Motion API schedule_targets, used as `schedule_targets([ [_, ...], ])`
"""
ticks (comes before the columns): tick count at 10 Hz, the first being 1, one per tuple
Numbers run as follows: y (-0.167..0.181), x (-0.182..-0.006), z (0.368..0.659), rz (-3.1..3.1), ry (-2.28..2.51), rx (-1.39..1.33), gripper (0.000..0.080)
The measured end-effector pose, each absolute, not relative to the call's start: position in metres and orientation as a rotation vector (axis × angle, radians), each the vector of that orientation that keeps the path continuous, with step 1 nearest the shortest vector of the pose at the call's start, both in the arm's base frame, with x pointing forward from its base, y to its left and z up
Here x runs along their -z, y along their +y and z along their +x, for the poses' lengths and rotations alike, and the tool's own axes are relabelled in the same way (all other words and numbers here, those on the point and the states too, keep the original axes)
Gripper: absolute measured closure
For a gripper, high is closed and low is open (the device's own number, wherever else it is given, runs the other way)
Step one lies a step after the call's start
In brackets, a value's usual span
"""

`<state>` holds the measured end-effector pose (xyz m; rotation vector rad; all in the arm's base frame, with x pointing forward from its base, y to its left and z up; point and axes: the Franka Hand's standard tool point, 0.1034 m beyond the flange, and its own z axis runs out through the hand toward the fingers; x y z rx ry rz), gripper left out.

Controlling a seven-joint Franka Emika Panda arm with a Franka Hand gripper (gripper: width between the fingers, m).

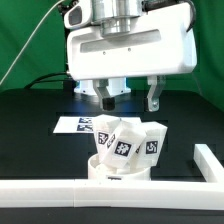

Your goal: Assemble stool

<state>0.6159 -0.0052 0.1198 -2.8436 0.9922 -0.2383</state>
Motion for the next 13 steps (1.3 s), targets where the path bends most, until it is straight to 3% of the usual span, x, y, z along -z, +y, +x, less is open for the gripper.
schedule_targets([
  [5,0.003,-0.106,0.609,-3.116,-0.021,0.259,0.0151],
  [9,-0.002,-0.106,0.609,-3.138,-0.419,0.251,0.0151],
  [13,-0.003,-0.103,0.606,-2.99,-1.241,0.121,0.0151],
])
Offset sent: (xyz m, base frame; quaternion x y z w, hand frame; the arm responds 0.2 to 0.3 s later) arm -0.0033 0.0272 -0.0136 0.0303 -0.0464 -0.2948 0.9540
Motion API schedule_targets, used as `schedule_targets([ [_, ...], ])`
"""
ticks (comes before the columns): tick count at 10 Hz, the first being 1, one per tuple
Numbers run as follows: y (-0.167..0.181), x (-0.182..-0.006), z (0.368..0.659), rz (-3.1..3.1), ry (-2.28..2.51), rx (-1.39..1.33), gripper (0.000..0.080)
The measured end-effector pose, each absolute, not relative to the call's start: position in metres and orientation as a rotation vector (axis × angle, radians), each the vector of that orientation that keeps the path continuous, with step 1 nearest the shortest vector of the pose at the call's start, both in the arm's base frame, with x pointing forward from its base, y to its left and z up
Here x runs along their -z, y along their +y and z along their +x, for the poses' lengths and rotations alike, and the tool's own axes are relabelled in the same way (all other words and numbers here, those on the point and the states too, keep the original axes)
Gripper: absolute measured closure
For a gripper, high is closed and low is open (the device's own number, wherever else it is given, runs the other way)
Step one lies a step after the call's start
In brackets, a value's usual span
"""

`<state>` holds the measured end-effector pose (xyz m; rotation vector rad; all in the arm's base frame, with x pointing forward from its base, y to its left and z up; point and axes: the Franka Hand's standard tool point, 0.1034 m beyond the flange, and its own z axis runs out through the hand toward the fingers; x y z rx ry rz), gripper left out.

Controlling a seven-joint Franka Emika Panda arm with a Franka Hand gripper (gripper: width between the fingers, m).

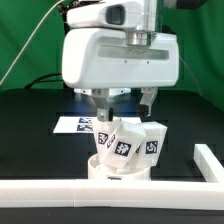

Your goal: Assemble stool

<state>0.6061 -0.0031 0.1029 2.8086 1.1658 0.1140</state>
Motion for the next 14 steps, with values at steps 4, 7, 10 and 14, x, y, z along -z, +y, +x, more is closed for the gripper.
schedule_targets([
  [4,-0.007,-0.102,0.608,2.589,1.507,-0.024,0.0151],
  [7,-0.01,-0.103,0.608,2.423,1.715,0.044,0.0151],
  [10,-0.005,-0.097,0.624,2.239,1.912,0.135,0.0151],
  [14,-0.006,-0.091,0.625,2.208,1.937,0.157,0.0151],
])
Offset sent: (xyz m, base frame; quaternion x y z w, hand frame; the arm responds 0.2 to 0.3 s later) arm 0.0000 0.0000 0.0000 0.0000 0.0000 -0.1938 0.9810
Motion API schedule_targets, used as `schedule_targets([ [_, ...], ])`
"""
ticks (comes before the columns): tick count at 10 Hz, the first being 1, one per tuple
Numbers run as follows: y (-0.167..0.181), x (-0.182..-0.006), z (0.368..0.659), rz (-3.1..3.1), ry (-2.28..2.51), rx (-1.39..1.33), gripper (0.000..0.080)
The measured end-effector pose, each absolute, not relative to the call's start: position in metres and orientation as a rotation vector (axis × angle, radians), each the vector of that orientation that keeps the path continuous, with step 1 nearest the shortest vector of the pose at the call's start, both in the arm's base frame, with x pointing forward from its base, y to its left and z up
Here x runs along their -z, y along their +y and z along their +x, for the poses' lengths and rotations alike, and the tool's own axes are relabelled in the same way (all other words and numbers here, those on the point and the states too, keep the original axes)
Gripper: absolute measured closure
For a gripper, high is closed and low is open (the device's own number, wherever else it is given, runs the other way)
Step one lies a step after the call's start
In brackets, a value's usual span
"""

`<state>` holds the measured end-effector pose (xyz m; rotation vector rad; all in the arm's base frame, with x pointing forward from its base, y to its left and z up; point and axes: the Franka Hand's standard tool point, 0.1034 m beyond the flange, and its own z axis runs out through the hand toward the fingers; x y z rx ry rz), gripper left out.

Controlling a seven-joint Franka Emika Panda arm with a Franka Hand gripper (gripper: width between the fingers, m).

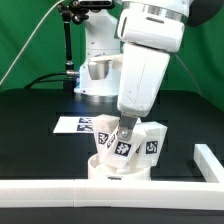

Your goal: Assemble stool

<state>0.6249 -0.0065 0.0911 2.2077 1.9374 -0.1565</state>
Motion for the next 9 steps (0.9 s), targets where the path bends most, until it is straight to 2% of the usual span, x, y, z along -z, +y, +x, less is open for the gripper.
schedule_targets([
  [2,-0.009,-0.091,0.625,2.213,1.931,0.157,0.0423],
  [5,-0.011,-0.091,0.625,2.223,1.919,0.157,0.0461],
  [7,-0.028,-0.092,0.61,2.359,1.85,0.343,0.0461],
  [9,-0.042,-0.093,0.608,2.562,1.721,0.407,0.0461],
])
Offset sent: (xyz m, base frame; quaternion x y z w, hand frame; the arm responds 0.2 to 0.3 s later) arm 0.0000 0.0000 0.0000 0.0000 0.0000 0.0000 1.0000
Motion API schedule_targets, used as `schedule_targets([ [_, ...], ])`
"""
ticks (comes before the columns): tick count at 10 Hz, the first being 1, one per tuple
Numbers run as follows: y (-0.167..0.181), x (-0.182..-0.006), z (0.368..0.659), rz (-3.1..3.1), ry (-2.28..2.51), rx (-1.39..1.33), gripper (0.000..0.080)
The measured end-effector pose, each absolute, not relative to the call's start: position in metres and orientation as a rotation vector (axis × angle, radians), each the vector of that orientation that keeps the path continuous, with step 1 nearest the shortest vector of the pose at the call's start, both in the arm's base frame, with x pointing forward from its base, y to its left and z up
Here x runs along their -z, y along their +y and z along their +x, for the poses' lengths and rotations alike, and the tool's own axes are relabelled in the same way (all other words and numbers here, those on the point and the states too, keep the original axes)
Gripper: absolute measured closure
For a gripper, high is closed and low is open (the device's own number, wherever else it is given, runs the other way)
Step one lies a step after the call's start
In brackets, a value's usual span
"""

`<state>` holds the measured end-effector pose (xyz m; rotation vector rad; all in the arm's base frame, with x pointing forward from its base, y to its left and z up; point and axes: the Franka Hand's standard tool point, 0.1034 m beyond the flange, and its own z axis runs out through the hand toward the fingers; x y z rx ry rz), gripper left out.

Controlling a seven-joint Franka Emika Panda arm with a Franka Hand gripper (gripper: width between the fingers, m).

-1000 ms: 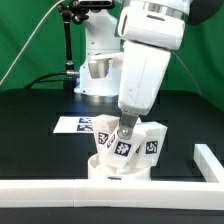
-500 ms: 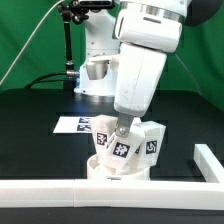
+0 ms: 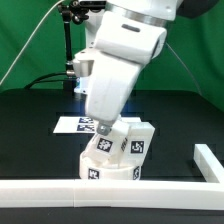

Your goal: Assemble stool

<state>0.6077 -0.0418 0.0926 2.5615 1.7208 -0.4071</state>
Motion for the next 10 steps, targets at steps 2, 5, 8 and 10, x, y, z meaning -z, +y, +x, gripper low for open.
schedule_targets([
  [2,-0.044,-0.091,0.607,2.674,1.494,0.404,0.0459],
  [5,-0.047,-0.091,0.607,2.811,1.161,0.371,0.0459],
  [8,-0.061,-0.091,0.587,2.998,0.701,0.201,0.0459],
  [10,-0.061,-0.092,0.587,3.041,0.423,0.176,0.0459],
])
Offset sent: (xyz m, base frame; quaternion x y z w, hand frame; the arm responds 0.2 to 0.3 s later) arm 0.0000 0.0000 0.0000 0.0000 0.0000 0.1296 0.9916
